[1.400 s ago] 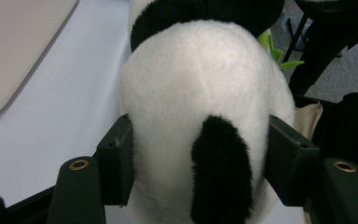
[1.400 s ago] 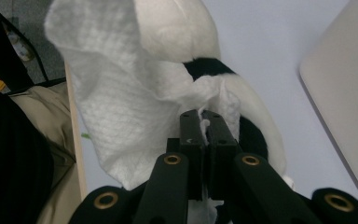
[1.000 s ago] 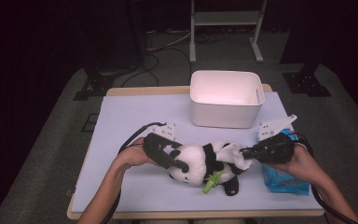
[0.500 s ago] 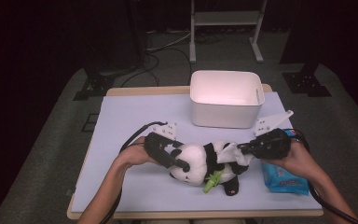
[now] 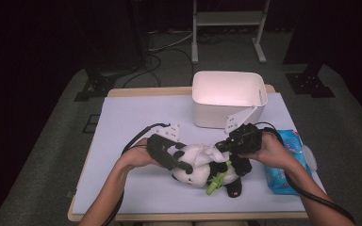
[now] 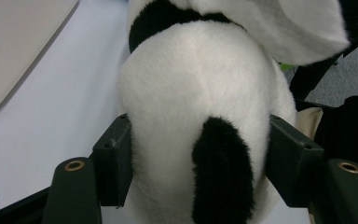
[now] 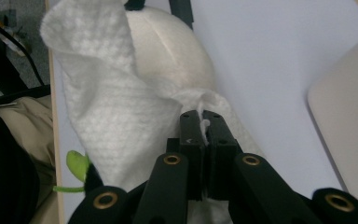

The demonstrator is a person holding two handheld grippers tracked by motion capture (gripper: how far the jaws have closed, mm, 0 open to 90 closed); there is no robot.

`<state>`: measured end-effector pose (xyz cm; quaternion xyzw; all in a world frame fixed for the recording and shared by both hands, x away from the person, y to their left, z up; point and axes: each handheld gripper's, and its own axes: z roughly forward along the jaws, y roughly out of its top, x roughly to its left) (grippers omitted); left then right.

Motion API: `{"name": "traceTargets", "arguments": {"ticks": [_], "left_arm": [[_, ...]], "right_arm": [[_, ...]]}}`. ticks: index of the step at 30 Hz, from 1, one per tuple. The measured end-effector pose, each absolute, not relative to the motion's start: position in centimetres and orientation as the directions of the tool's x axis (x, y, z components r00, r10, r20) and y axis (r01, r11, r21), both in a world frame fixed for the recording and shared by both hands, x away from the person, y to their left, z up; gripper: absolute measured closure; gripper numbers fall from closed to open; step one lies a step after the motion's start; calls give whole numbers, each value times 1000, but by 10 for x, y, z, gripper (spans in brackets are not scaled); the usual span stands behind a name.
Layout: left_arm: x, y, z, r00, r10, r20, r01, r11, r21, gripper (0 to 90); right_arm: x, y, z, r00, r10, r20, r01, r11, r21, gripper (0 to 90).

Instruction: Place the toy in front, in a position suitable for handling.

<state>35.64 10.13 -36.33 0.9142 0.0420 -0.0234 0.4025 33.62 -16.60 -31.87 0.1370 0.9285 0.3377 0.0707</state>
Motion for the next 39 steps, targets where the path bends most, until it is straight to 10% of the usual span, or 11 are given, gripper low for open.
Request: {"name": "traceTargets", "arguments": {"ticks": [39], "left_arm": [[352, 99, -363, 995, 61, -76, 97, -672, 734, 313]], "right_arm": [[330, -153, -322, -974, 226, 3, 179, 763, 621, 611]]}}
